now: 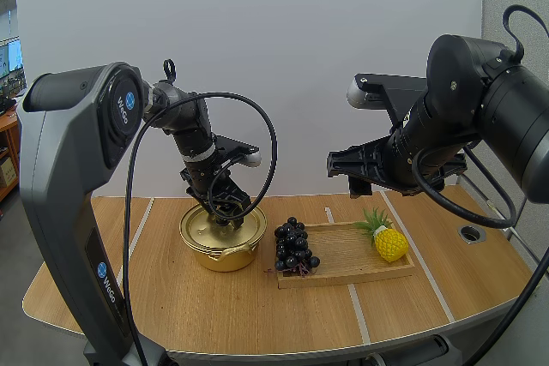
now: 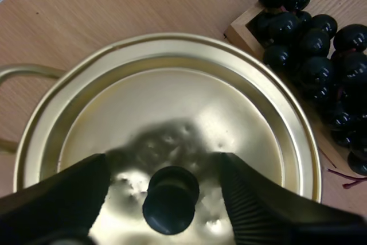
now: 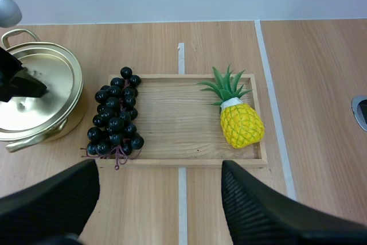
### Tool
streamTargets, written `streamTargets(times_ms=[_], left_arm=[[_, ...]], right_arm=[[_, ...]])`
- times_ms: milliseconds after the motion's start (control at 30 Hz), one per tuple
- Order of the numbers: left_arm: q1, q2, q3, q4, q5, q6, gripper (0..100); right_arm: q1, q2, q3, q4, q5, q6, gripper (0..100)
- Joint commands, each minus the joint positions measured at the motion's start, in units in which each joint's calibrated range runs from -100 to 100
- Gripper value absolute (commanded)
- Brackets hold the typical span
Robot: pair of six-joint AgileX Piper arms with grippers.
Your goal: Open the pot, put the grape inside, and close it
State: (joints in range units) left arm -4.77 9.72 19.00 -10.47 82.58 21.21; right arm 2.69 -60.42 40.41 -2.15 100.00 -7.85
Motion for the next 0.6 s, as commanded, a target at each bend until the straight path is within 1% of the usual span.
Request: streamTargets(times_ms=[0, 33, 300, 433, 567], left_arm=[[-0.18, 0.05, -0.13, 0.54, 2.16, -0.97, 16], [-0.18, 0.05, -0.13, 0.45, 2.16, -0.97, 0], [-0.18, -0.89, -0.13, 0.45, 4.62, -0.97, 0], [-0.18, -4.33, -0.13, 1.75, 5.58, -1.47, 0], [-0.18, -10.29, -0.13, 2.79, 5.58, -1.66, 0]], right_arm=[[-0.16, -0.25, 0.01, 0.2, 0.0, -0.15, 100], [-0.16, -0.25, 0.01, 0.2, 0.0, -0.15, 100], [-0.16, -0.25, 0.01, 0.2, 0.0, -0.15, 100], [-0.16, -0.25, 0.01, 0.2, 0.0, -0.15, 100], [-0.16, -0.25, 0.01, 0.46, 0.0, -0.15, 100]])
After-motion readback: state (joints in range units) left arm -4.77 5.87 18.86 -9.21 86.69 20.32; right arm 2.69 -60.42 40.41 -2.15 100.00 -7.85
